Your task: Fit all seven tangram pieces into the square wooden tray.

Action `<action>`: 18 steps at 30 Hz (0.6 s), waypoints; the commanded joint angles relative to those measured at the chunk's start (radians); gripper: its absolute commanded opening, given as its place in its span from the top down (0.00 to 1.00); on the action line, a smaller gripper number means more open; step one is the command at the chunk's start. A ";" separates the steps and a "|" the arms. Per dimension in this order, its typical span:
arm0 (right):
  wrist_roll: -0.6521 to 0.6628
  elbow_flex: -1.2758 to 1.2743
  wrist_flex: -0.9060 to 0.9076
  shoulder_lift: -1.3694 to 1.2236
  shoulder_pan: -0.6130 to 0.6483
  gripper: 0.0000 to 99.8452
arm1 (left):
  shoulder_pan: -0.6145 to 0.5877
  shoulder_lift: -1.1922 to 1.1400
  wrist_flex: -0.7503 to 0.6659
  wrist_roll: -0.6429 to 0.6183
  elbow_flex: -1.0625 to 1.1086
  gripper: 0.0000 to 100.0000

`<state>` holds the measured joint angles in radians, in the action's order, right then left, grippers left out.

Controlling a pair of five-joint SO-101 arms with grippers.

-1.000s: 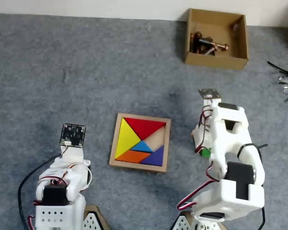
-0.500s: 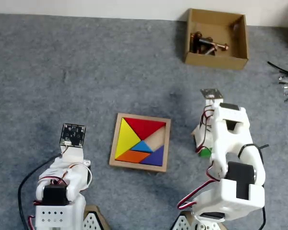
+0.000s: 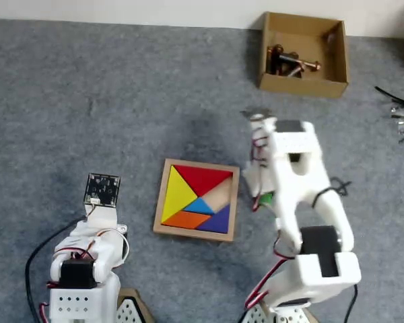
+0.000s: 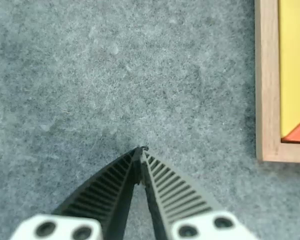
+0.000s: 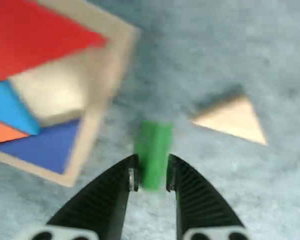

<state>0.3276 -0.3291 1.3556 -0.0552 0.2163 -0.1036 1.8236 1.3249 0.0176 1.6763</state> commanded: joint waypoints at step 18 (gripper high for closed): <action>-0.008 0.056 -0.033 0.012 0.203 0.92 | 0.012 0.010 0.003 -0.002 0.018 0.99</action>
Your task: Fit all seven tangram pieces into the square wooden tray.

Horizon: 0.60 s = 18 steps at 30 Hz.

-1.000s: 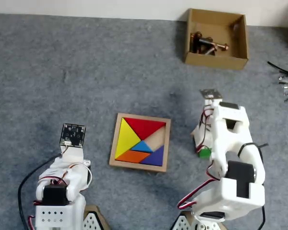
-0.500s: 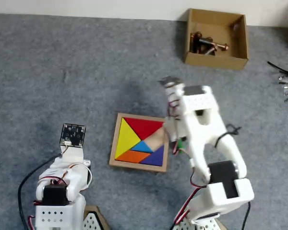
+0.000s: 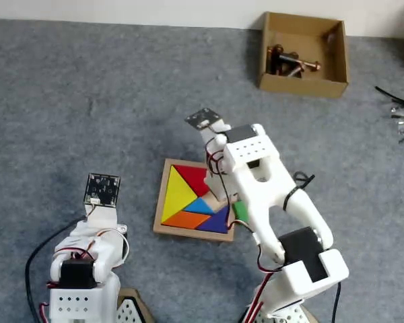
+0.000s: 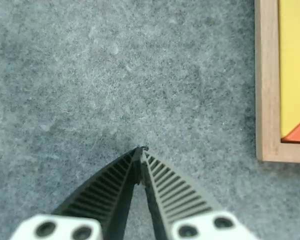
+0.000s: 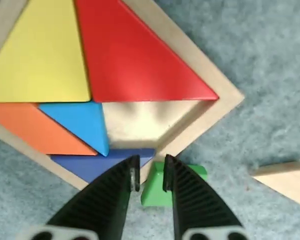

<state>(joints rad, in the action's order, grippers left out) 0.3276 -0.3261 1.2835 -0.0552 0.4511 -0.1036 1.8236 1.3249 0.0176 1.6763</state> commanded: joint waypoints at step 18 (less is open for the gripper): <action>-0.003 -0.039 0.084 0.015 -0.180 0.86 | 0.012 0.010 0.003 -0.002 0.018 0.99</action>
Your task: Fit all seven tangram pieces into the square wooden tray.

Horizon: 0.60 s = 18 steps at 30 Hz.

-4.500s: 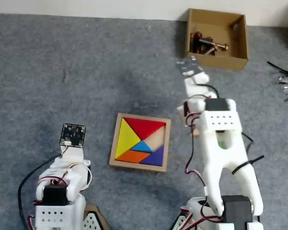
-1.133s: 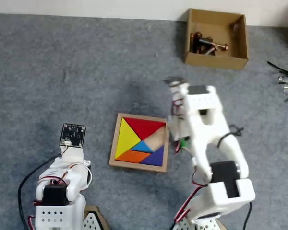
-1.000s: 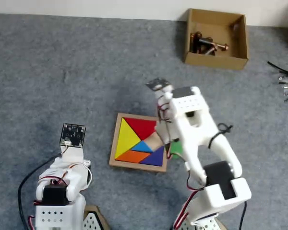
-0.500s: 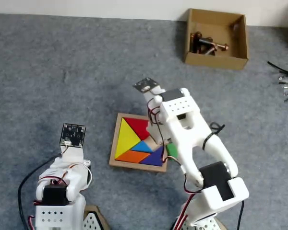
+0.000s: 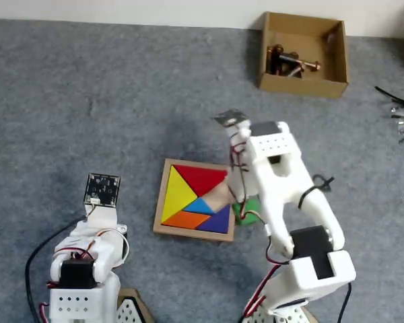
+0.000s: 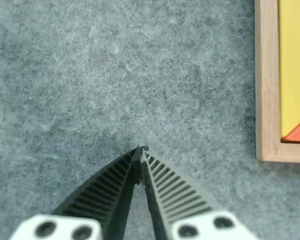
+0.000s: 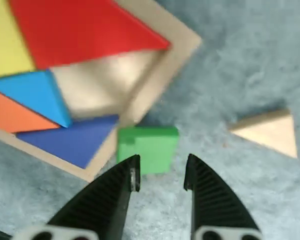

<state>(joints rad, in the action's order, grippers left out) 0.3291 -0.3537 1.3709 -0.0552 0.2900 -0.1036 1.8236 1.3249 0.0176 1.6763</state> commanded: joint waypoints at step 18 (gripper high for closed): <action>-0.012 -0.047 -0.019 0.013 0.048 0.85 | 0.012 0.010 0.003 -0.002 0.018 0.99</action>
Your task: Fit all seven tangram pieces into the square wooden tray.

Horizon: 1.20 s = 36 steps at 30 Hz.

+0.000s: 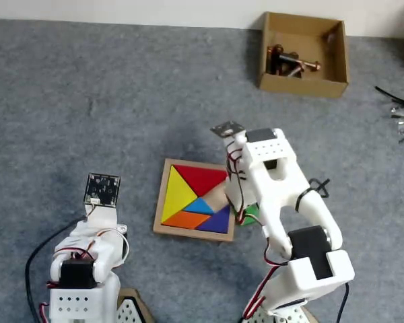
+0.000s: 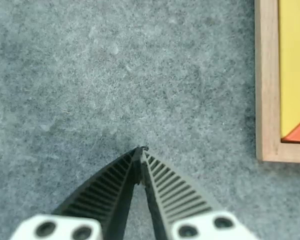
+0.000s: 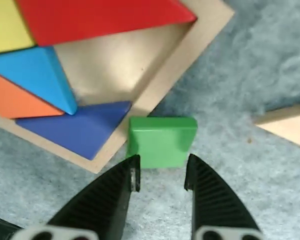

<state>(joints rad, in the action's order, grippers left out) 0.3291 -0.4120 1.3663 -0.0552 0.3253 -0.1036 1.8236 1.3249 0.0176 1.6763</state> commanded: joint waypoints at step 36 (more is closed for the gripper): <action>-0.132 -0.116 -0.153 0.005 0.070 0.73 | 0.012 0.010 0.003 -0.002 0.018 0.99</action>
<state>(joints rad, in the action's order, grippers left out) 0.2033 -0.5224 1.2605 -0.0552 0.4358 -0.1036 1.8236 1.3249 0.0176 1.6763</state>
